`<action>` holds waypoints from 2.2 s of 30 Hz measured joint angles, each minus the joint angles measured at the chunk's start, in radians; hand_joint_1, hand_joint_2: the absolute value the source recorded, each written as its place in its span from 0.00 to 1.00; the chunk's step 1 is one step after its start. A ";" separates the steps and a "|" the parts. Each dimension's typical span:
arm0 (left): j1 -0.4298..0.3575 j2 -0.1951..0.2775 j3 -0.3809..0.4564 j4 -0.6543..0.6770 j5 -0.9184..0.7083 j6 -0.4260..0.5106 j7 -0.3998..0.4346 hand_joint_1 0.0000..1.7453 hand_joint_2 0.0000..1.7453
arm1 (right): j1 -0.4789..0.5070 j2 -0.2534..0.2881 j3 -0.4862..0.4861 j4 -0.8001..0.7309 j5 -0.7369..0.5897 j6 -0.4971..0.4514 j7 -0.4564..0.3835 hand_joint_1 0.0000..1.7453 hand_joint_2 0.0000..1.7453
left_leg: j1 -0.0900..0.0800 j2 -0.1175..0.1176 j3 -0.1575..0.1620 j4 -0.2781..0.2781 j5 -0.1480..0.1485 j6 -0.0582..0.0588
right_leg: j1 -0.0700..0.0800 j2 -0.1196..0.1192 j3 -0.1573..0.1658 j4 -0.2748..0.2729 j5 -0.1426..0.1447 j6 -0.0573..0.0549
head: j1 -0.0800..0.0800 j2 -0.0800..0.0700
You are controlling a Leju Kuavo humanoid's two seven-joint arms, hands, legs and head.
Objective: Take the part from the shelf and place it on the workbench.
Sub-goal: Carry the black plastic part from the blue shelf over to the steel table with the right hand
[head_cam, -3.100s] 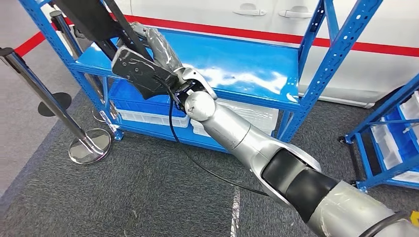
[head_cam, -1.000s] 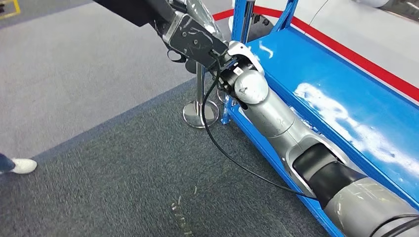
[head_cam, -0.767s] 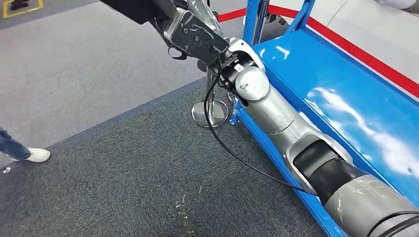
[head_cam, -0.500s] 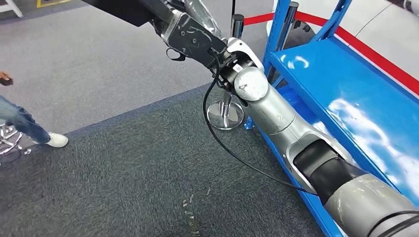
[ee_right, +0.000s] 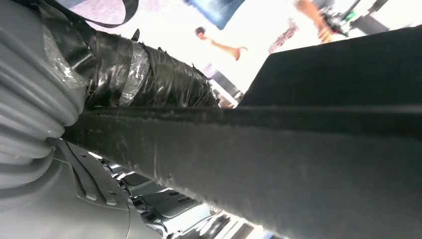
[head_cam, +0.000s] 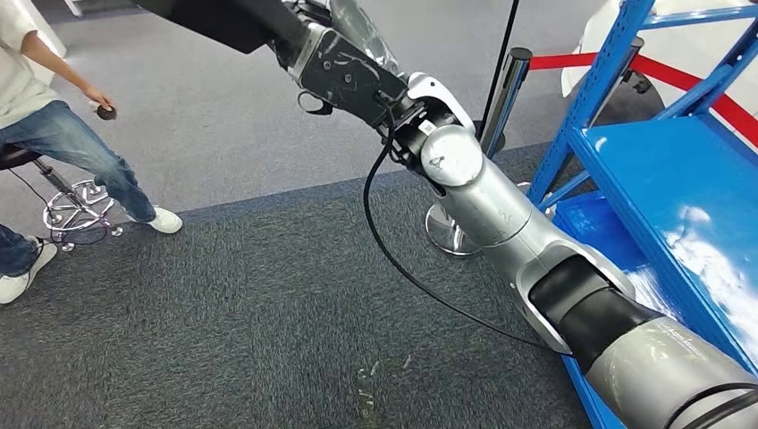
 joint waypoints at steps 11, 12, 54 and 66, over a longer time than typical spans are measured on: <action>0.004 -0.003 0.000 0.000 -0.006 -0.005 0.003 0.00 1.00 | -0.007 0.001 0.009 0.000 0.000 0.005 0.000 1.00 1.00 | 0.000 0.109 -0.161 0.266 -0.085 -0.018 | 0.024 -0.103 0.018 -0.012 -0.012 -0.049 | -0.006 0.000; 0.005 -0.003 0.000 0.000 -0.007 -0.006 0.003 0.00 1.00 | -0.007 0.001 0.010 0.000 0.000 0.006 0.000 1.00 1.00 | -0.003 0.112 -0.140 0.223 -0.057 -0.013 | 0.026 -0.115 0.022 -0.012 -0.016 -0.049 | -0.006 0.000; 0.006 0.002 0.000 0.000 -0.008 -0.015 0.012 0.00 1.00 | -0.006 -0.019 0.009 -0.019 0.016 0.019 0.017 1.00 1.00 | -0.013 0.112 0.005 -0.024 0.004 0.024 | 0.015 -0.086 0.017 0.078 -0.105 0.002 | -0.006 0.000; 0.007 -0.002 0.000 0.000 -0.018 -0.019 0.017 0.00 1.00 | -0.010 -0.026 0.008 -0.021 0.016 0.024 0.023 1.00 1.00 | 0.003 -0.045 -0.001 -0.005 -0.017 -0.007 | 0.010 -0.002 -0.002 -0.039 0.021 -0.020 | -0.005 0.000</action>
